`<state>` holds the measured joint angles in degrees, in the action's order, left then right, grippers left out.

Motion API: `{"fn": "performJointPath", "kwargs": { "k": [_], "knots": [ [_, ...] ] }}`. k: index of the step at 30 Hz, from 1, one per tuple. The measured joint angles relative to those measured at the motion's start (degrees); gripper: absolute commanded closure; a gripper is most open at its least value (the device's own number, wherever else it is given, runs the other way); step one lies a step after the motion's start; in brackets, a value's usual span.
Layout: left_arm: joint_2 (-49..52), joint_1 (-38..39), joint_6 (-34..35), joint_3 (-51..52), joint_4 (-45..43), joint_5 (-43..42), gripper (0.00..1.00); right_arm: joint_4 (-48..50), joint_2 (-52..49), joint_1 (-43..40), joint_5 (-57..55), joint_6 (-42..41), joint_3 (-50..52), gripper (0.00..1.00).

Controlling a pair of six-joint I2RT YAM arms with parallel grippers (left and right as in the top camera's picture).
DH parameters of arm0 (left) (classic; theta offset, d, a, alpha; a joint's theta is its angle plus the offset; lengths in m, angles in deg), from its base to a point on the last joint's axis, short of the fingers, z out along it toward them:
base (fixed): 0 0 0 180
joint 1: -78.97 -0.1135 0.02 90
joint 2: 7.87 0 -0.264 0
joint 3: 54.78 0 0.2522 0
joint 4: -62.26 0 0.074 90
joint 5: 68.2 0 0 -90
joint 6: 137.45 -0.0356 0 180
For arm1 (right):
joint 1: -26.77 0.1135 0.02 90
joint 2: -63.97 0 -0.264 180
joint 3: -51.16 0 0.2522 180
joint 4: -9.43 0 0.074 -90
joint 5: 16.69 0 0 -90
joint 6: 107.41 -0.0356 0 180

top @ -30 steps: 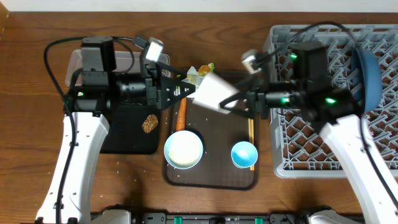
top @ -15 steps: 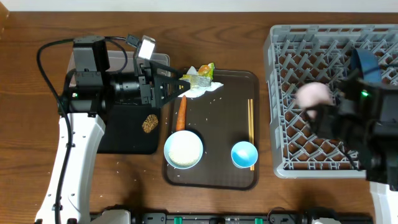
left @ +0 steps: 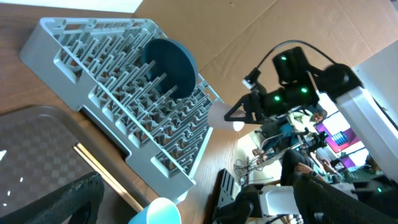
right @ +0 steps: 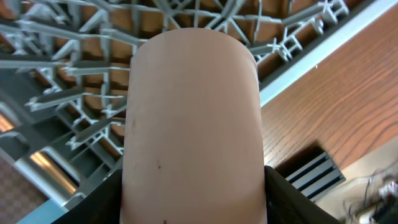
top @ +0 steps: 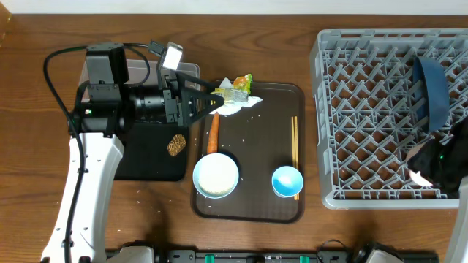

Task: Sort waste into correct bins and load items into the dishwasher rack
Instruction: 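Place the pink cup upside down in the dish rack with the right gripper, then grasp the light-blue cup with the left gripper and lift it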

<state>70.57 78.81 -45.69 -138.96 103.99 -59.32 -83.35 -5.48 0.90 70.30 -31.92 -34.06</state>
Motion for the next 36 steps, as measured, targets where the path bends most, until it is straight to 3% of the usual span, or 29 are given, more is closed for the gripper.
{"fn": "performJointPath", "kwargs": {
  "k": [8, 10, 12, 14, 22, 30, 33, 36],
  "knots": [
    [0.0, 0.0, 0.0, 0.0, 1.3, 0.0, 0.02, 4.8, -8.1, -2.1, 2.8, 0.0, 0.0, 0.66],
    [0.0, 0.0, 0.0, 0.0, 1.6, 0.1, 0.02, 5.7, -10.1, -2.1, 3.5, -0.1, 0.0, 0.57],
    [0.0, 0.0, 0.0, 0.0, 1.6, 0.1, 0.02, 5.8, -11.7, -2.1, 4.1, -0.3, 0.0, 0.39],
    [0.0, 0.0, 0.0, 0.0, 1.7, 0.1, 0.02, 5.4, -13.0, -2.1, 4.9, -0.7, 0.0, 0.33],
    [0.0, 0.0, 0.0, 0.0, 1.7, 0.1, 0.02, 5.2, -12.6, -2.1, 8.0, -1.0, -0.4, 0.31],
    [0.0, 1.1, -1.6, 0.0, 3.2, 0.8, 0.02, 10.7, -2.7, -2.1, 16.5, 0.1, -4.5, 0.28],
    [0.0, 5.1, -4.8, 0.0, 9.8, 6.7, 0.03, 13.0, 0.9, -1.7, 19.8, 0.6, -4.7, 0.27],
    [0.0, 12.2, -8.1, 0.3, 16.0, 18.8, 0.11, 13.8, 2.8, -0.5, 21.8, 0.6, -4.8, 0.27]
  ]
}}
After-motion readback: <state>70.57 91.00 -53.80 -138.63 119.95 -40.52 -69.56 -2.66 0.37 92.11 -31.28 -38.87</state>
